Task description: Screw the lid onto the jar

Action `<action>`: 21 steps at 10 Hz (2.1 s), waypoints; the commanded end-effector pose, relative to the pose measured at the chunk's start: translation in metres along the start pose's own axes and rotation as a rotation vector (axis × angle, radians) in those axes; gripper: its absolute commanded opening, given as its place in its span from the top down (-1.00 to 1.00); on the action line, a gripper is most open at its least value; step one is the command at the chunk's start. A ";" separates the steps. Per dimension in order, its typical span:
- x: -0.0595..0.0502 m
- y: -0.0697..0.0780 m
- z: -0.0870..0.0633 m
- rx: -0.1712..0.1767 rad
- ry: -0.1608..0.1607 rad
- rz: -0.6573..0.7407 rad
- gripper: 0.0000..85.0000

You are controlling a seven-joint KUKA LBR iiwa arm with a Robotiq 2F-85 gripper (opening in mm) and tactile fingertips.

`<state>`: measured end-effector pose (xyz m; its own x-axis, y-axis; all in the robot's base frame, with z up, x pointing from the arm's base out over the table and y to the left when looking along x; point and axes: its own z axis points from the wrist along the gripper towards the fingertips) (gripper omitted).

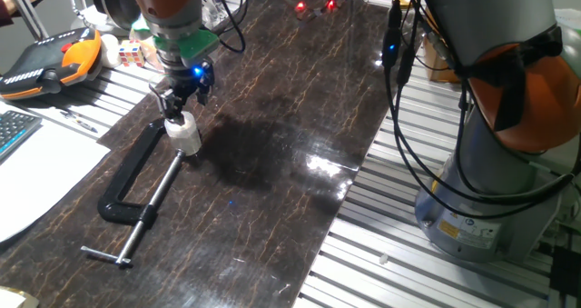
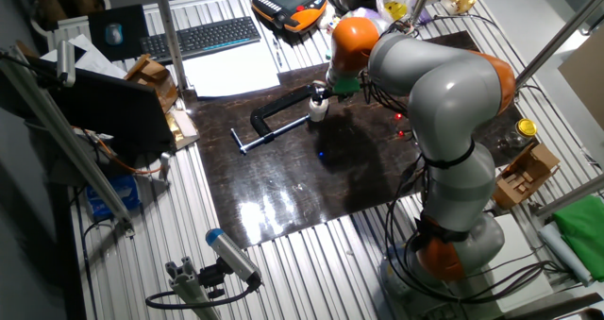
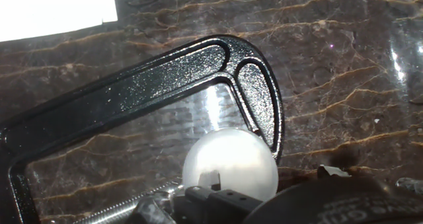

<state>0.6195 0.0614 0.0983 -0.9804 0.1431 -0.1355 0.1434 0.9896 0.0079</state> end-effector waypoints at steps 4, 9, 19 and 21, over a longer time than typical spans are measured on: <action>0.001 0.003 -0.010 0.003 0.012 0.006 -0.72; 0.000 0.025 -0.020 0.007 0.009 -0.133 -0.91; -0.002 0.031 -0.018 0.004 0.054 -0.107 -0.90; -0.001 0.032 -0.016 -0.012 0.037 -0.135 -1.00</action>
<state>0.6227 0.0927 0.1143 -0.9949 0.0057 -0.1009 0.0054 1.0000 0.0035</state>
